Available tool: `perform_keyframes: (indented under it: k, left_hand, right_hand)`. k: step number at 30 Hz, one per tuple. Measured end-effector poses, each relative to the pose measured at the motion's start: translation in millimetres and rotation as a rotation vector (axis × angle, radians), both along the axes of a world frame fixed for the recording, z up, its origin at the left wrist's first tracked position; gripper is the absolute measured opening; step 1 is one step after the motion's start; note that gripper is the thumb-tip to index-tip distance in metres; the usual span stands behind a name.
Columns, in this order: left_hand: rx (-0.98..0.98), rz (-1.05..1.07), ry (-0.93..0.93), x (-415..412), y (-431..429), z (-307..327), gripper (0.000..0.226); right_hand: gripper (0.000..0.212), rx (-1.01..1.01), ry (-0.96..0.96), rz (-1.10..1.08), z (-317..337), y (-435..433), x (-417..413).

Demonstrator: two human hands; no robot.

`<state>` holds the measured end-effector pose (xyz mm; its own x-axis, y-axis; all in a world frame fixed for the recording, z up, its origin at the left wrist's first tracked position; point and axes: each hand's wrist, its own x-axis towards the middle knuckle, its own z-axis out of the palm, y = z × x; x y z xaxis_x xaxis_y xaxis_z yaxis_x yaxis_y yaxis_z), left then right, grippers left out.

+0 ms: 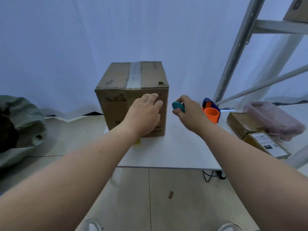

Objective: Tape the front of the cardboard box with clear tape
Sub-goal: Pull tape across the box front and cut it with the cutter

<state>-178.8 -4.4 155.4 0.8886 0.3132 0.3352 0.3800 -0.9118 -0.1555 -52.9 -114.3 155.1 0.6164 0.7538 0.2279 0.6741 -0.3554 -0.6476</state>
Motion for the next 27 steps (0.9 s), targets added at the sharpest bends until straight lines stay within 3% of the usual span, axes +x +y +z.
perform_keyframes:
  k: [5,11,17,22,27]
  left_hand:
    - [-0.171,0.112,-0.120,-35,33,-6,0.051]
    - [-0.398,0.192,-0.204,-54,63,-25,0.048]
    - [-0.867,0.285,-0.315,-46,79,-38,0.043]
    - [-1.391,0.344,-0.419,-40,80,-46,0.033]
    - [-1.597,0.354,-0.450,-36,75,-52,0.026]
  right_hand:
    - [0.021,0.040,0.004,0.126,-10,33,-27]
    - [0.027,-0.064,-0.029,0.249,-21,66,-31]
    - [0.034,-0.055,-0.084,0.358,-29,88,-37]
    - [0.035,-0.109,-0.069,0.363,-36,96,-34]
    - [0.035,-0.071,-0.013,0.364,-37,97,-30]
